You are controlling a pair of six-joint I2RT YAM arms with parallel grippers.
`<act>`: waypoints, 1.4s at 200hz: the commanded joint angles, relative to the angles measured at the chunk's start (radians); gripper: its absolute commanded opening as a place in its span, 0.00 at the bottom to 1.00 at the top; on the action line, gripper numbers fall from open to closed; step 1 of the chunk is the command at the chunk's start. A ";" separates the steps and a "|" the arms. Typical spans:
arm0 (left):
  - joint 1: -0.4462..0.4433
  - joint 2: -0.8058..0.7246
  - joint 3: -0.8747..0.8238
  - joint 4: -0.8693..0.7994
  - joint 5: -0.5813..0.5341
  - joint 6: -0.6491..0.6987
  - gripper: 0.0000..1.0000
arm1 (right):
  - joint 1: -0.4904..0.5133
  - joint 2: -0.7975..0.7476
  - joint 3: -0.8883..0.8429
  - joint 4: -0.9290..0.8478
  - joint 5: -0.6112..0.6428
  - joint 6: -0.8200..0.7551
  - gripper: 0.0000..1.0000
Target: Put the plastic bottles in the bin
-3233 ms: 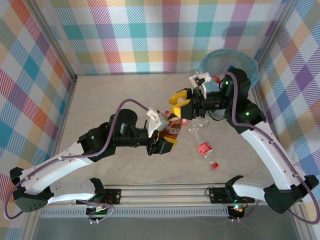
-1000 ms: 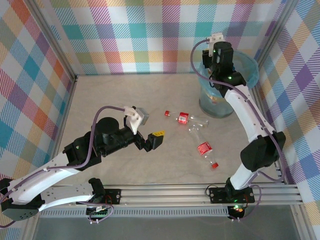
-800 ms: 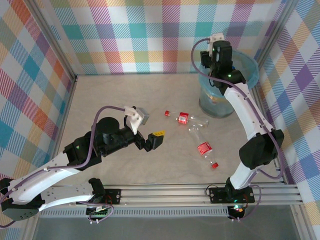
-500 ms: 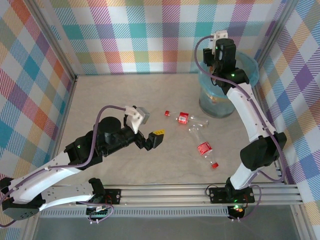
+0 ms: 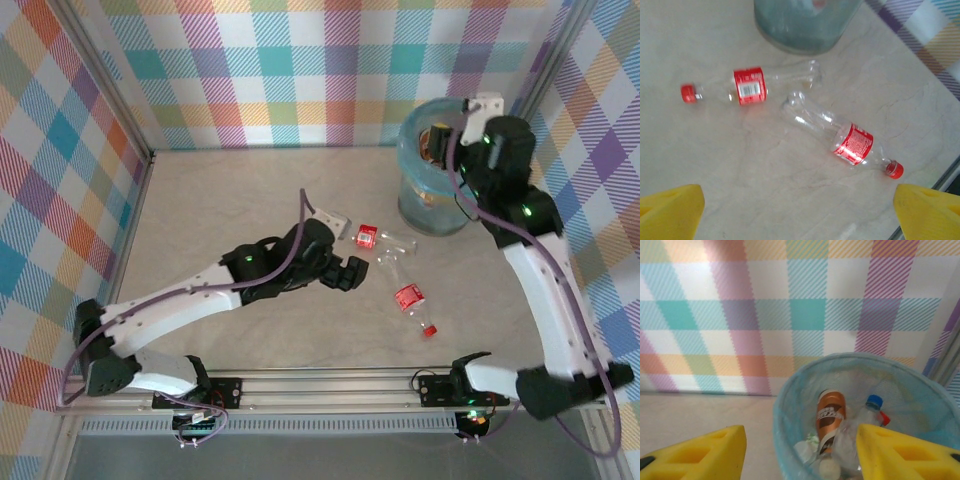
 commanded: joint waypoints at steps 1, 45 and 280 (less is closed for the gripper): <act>0.014 0.060 0.040 -0.051 0.015 -0.185 0.97 | 0.003 -0.100 -0.102 -0.169 -0.163 0.081 0.59; 0.015 0.152 0.072 -0.133 -0.013 -0.247 0.98 | 0.004 -0.196 -0.291 -0.445 -0.372 0.102 0.64; 0.132 -0.087 -0.164 -0.190 -0.147 -0.341 1.00 | 0.155 0.543 -0.390 -0.223 -0.201 0.046 0.83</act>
